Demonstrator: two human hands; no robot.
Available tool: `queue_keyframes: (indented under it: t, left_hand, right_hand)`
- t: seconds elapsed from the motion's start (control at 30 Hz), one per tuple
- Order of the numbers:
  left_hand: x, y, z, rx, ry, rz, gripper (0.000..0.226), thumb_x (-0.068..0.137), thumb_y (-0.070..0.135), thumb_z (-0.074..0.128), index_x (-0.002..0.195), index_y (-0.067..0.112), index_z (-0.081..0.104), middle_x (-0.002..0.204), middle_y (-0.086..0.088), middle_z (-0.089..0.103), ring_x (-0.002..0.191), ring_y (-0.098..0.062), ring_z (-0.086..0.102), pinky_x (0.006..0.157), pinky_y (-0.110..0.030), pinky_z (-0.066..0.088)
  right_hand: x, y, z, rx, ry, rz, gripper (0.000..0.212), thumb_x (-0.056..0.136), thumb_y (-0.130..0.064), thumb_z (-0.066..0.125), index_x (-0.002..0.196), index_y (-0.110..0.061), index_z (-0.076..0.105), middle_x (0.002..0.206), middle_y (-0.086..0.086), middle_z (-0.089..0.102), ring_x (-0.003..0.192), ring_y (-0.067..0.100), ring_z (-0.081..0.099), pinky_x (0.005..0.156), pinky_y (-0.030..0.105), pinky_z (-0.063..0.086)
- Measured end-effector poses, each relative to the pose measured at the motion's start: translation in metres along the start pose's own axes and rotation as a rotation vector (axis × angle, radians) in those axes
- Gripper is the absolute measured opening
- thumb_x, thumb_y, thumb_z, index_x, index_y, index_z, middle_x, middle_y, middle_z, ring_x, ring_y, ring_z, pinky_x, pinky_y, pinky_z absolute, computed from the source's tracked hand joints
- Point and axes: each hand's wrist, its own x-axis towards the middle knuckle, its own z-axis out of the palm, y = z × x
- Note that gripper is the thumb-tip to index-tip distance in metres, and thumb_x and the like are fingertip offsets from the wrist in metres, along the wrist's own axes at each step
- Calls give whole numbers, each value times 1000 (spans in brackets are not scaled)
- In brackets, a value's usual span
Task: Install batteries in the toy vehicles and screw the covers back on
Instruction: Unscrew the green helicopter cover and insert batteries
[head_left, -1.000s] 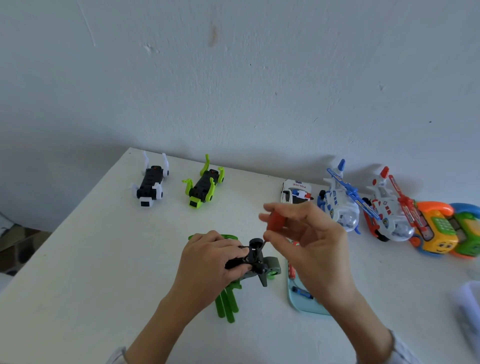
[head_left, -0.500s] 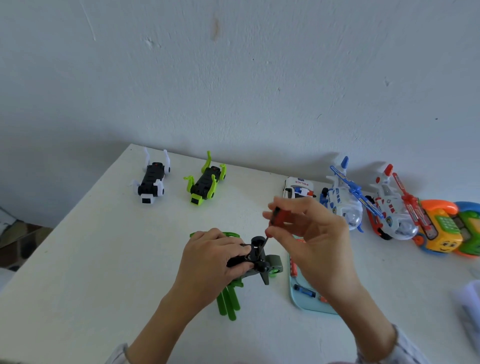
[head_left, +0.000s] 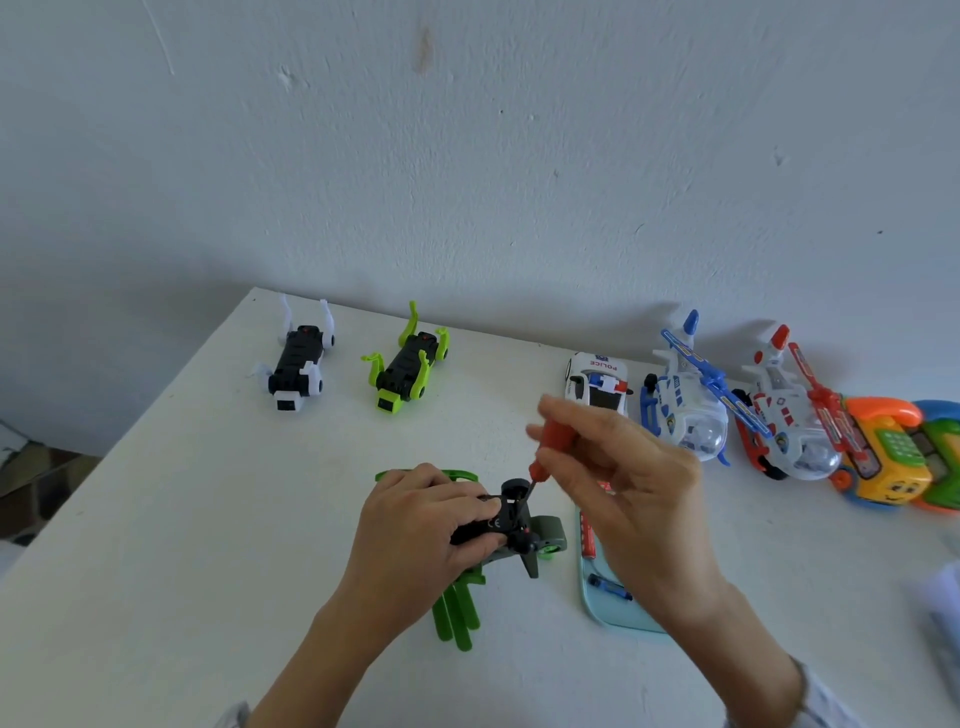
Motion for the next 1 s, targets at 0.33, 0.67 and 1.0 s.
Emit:
queue_keyframes:
  t: [0.33, 0.67, 1.0]
  left_hand:
    - [2, -2, 1, 17, -17, 3, 34, 74, 54, 55, 88, 32, 77, 88, 20, 72, 74, -7, 58, 66, -25, 41]
    - [2, -4, 3, -21, 6, -2, 32, 75, 53, 56, 88, 32, 76, 90, 21, 72, 76, -6, 57, 71, -25, 36]
    - [1, -3, 2, -23, 8, -5, 33, 74, 53, 57, 88, 31, 77, 88, 20, 72, 75, -7, 58, 69, -25, 39]
  right_hand:
    - [3, 1, 8, 80, -10, -48, 43, 74, 4, 72, 99, -30, 62, 117, 1, 64, 109, 19, 64, 85, 35, 56]
    - [-10, 16, 1, 93, 147, -130, 41, 77, -2, 69, 105, -30, 57, 117, 0, 58, 109, 43, 57, 76, 61, 51]
    - [0, 17, 8, -30, 176, -193, 35, 71, -10, 79, 95, -26, 58, 80, 2, 51, 66, 28, 59, 56, 36, 53]
